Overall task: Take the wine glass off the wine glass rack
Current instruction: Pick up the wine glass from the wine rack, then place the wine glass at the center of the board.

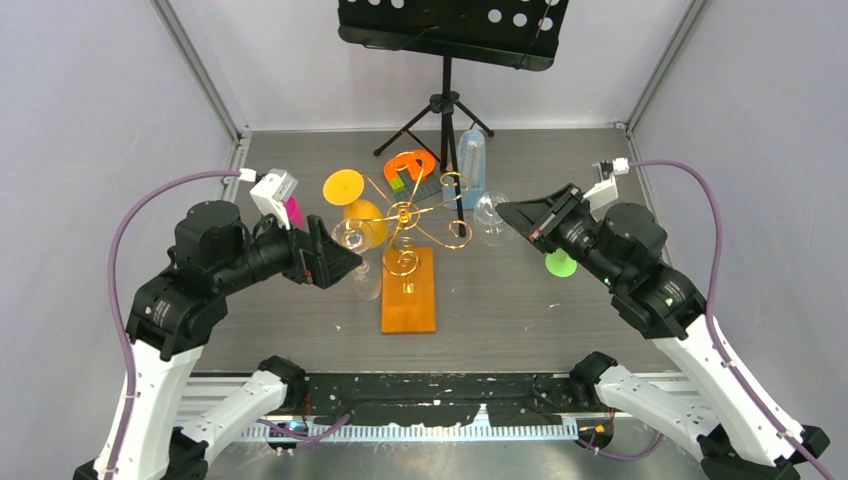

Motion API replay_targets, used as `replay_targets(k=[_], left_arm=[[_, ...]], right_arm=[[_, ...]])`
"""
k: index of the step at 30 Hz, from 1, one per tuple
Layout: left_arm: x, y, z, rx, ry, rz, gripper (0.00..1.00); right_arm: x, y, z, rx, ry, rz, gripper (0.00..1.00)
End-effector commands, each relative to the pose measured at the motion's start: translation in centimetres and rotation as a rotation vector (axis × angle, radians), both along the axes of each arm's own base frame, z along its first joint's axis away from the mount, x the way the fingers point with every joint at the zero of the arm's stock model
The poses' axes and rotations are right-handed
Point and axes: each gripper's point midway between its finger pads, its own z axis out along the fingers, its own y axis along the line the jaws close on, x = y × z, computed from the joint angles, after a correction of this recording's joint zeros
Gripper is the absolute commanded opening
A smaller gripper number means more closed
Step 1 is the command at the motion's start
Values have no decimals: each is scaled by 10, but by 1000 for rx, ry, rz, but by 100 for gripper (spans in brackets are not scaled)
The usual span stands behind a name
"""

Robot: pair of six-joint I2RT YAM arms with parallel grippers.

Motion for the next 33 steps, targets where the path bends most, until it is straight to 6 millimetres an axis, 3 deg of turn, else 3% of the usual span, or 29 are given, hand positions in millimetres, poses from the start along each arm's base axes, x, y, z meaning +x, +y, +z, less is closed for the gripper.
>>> replay_targets(k=[1, 11, 16, 24, 32, 33], left_arm=[[-9, 1, 18, -24, -44, -19, 93], [-48, 9, 21, -17, 14, -81, 94], [-62, 1, 6, -84, 79, -122, 94], [-76, -12, -2, -239, 152, -148, 94], [-87, -16, -17, -362, 238, -127, 93], [-89, -16, -20, -376, 247, -122, 93]], right_arm=[[-17, -10, 24, 41, -120, 20, 6], [-61, -13, 2, -81, -212, 189, 6], [-79, -15, -10, -198, -283, 279, 6], [-108, 5, -34, -252, -404, 521, 6], [-135, 28, -40, -239, -588, 690, 6], [-131, 31, -39, -253, -617, 670, 6]])
